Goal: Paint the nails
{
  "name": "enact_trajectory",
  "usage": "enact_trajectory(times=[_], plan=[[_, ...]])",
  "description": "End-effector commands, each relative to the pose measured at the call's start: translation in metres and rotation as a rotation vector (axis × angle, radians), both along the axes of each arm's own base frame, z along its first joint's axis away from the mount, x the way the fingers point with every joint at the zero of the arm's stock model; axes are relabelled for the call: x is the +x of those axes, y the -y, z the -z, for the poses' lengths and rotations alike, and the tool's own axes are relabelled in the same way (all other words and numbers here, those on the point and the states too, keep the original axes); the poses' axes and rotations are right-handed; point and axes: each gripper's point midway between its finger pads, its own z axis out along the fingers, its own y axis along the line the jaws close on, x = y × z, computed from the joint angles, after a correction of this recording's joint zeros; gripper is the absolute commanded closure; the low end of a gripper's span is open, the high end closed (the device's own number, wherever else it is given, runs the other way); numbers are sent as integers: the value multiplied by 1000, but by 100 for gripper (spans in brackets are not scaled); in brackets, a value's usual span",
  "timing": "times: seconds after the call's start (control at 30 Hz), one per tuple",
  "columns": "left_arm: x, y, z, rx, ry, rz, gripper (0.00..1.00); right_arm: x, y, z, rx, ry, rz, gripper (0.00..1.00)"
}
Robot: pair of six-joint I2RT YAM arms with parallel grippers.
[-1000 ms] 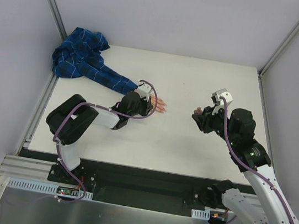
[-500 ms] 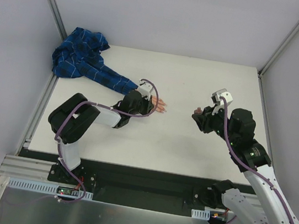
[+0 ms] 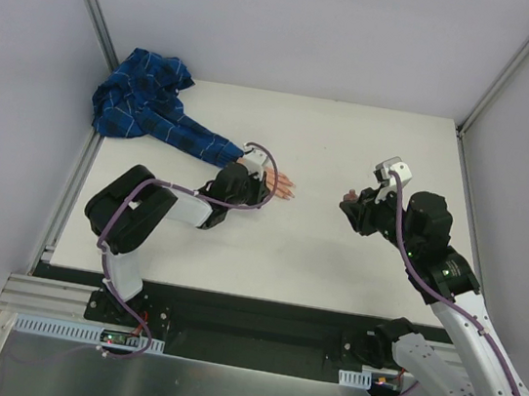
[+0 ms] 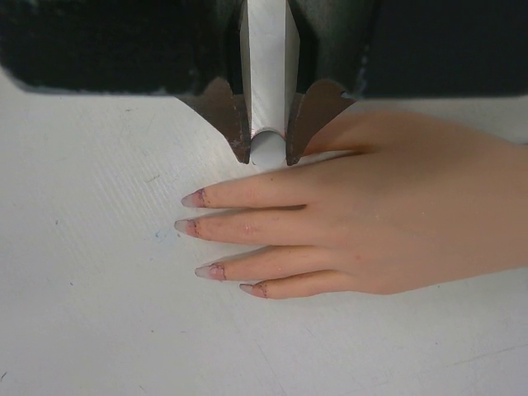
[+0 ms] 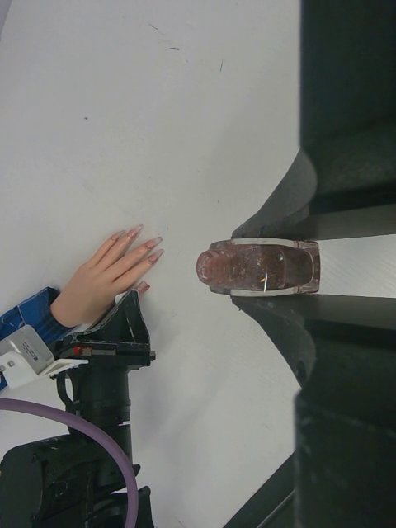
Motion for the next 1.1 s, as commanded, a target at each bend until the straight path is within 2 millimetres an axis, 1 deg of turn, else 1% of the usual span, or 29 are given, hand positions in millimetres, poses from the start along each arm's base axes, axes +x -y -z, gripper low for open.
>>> enact_trajectory(times=[0.0, 0.13, 0.23, 0.37, 0.57, 0.83, 1.0, 1.07], plan=[[13, -6, -25, -63, 60, -45, 100, 4, -2, -17, 42, 56, 1, 100], [19, -1, -36, -81, 79, -34, 100, 5, -3, -15, 40, 50, 0, 100], [22, 0, -38, -86, 81, -33, 100, 5, -3, -15, 41, 51, -1, 100], [21, 2, -39, -92, 80, -19, 100, 4, -3, -15, 42, 50, -1, 100], [21, 1, -50, -94, 107, -17, 100, 4, -4, -15, 43, 49, -7, 100], [25, 2, -50, -88, 113, -25, 100, 4, -4, -16, 43, 51, -6, 100], [26, 5, -40, -87, 82, -24, 100, 4, -3, -16, 42, 50, -1, 100], [26, 8, -41, -102, 74, -18, 100, 4, -3, -15, 42, 50, -3, 100]])
